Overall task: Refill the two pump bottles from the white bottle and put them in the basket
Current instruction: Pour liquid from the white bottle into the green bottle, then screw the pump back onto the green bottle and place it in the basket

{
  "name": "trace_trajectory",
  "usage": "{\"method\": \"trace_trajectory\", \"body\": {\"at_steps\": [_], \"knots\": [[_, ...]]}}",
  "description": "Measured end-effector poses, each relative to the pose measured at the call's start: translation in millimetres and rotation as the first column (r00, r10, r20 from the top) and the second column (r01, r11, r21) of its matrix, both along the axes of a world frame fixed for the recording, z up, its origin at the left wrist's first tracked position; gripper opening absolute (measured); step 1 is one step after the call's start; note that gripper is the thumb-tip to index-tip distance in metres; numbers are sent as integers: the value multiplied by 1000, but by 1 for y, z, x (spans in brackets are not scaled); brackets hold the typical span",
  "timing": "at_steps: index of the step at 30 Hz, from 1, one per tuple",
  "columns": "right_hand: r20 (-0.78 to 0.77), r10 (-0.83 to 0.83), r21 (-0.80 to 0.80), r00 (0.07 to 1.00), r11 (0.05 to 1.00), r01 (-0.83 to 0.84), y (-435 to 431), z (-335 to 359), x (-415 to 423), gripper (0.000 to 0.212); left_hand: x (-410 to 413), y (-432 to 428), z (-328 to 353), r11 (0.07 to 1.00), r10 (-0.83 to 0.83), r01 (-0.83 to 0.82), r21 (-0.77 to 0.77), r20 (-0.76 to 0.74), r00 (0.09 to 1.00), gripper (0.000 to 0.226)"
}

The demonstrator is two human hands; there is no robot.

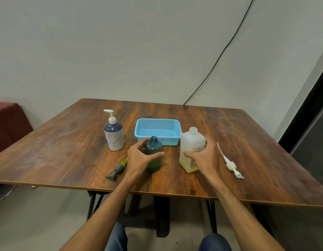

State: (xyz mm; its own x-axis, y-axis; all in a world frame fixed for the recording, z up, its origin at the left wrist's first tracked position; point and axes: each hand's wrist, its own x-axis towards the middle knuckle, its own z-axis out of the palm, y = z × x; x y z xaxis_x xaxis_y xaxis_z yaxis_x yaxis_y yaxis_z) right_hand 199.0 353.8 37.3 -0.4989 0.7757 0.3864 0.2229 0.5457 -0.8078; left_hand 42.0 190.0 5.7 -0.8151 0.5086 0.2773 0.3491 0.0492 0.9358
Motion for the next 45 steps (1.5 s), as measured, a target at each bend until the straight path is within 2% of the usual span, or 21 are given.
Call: {"method": "trace_trajectory", "body": {"at_steps": [4, 10, 14, 19, 23, 25, 26, 28, 30, 32, 34, 36, 41, 45], "knots": [[-26, 10, -24, 1000, 1000, -11, -1, -6, 0, 71, 0, -3, -5, 1000, -13, 13, 6, 3, 1000, 90], [-60, 7, -47, 998, 999, -10, -2, -16, 4, 79, 6, -5, -8, 999, -35, 34, -15, -30, 999, 80], [-48, 34, -88, 998, 995, -38, -5, -16, 6, 91, 10, -5, -10, 998, -41, 40, -51, -26, 999, 78], [-45, 72, -124, 996, 989, -77, -7, -16, 10, 97, 7, -9, -11, 993, -92, 92, -74, 3, 996, 91], [-107, 53, -144, 993, 987, -69, -15, -16, 12, 113, 3, -21, -4, 994, -98, 99, -44, 5, 995, 106], [-115, -63, -57, 991, 997, 56, -22, -15, 14, 111, -1, -32, 0, 997, -75, 74, -27, -31, 997, 106], [-136, -139, 56, 981, 987, 147, -27, -13, 16, 103, -3, -40, 3, 998, -63, 62, -20, -52, 997, 103], [-268, -219, 316, 938, 900, 301, -43, -8, 19, 78, -6, -56, 6, 999, -22, 18, -41, -107, 994, 87], [-380, -159, 463, 911, 820, 336, -61, -7, 16, 54, -9, -73, 7, 991, 82, -99, -92, -174, 981, 66], [-383, -57, 521, 922, 811, 266, -76, -13, 6, 42, -11, -88, 2, 968, 184, -212, -135, -199, 963, 53], [-315, 29, 487, 949, 863, 136, -86, -24, -7, 35, -10, -99, -7, 944, 224, -268, -193, -222, 949, 48], [-230, 85, 400, 969, 916, 15, -93, -33, -18, 39, -9, -106, -17, 923, 229, -295, -246, -262, 937, 47], [6, 114, 223, 993, 968, -112, -100, -49, -47, 75, -9, -109, -39, 892, 216, -323, -317, -329, 919, 50], [64, 177, 62, 982, 982, -181, -97, -52, -60, 89, -10, -101, -44, 865, 215, -362, -348, -395, 893, 45]]}}
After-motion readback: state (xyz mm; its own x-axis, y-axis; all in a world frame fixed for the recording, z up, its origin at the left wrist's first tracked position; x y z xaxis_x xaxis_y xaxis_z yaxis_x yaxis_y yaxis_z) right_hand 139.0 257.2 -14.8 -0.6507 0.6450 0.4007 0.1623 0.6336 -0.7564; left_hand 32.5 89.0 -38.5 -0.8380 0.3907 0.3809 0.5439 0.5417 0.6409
